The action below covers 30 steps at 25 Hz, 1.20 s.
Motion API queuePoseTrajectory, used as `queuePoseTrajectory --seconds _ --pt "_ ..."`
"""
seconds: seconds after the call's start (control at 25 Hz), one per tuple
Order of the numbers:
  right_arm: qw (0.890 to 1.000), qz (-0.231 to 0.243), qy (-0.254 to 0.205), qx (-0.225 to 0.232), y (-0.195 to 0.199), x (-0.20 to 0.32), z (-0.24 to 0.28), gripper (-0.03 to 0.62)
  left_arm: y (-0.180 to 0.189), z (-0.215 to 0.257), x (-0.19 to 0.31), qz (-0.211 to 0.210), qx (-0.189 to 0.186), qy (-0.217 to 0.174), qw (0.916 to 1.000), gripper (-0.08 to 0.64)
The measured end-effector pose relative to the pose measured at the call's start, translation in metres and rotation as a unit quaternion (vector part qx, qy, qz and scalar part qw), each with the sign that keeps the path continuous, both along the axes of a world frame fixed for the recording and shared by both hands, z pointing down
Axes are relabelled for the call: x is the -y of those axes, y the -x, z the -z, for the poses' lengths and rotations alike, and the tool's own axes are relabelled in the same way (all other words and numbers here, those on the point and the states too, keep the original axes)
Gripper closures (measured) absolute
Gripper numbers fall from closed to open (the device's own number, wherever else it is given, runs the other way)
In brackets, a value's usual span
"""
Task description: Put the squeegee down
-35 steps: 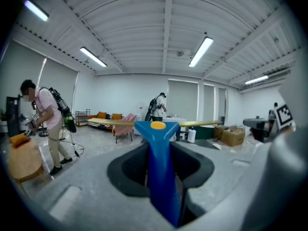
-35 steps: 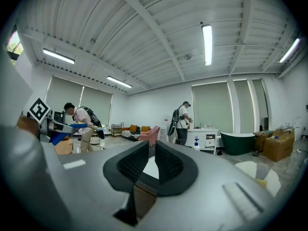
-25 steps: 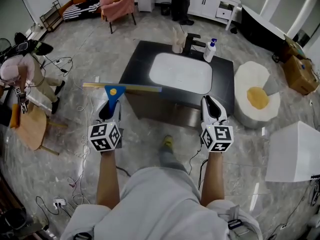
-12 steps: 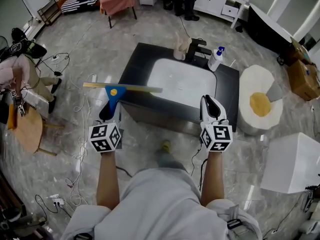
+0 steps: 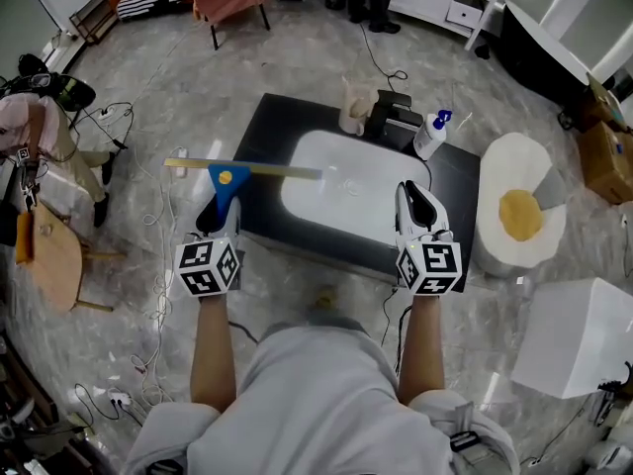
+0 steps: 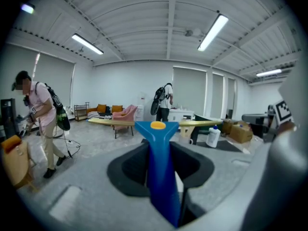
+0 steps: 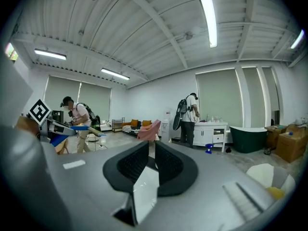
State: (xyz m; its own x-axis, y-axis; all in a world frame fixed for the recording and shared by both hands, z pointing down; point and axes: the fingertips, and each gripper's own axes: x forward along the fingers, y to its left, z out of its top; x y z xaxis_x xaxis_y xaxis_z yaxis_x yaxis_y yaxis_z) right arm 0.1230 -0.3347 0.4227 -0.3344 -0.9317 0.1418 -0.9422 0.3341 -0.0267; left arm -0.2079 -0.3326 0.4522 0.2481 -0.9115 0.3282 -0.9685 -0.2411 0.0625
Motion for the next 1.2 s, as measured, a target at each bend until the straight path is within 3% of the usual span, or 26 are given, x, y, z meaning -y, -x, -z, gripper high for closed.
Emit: queuePoseTrajectory --seconds 0.64,1.2 --pt "1.0 0.008 0.01 0.01 -0.014 0.087 -0.005 0.55 -0.016 0.0 0.088 0.003 0.011 0.008 0.9999 0.43" --pt "0.999 -0.04 0.015 0.014 -0.011 0.128 -0.01 0.55 -0.015 -0.021 0.156 -0.038 0.004 0.026 0.9989 0.43"
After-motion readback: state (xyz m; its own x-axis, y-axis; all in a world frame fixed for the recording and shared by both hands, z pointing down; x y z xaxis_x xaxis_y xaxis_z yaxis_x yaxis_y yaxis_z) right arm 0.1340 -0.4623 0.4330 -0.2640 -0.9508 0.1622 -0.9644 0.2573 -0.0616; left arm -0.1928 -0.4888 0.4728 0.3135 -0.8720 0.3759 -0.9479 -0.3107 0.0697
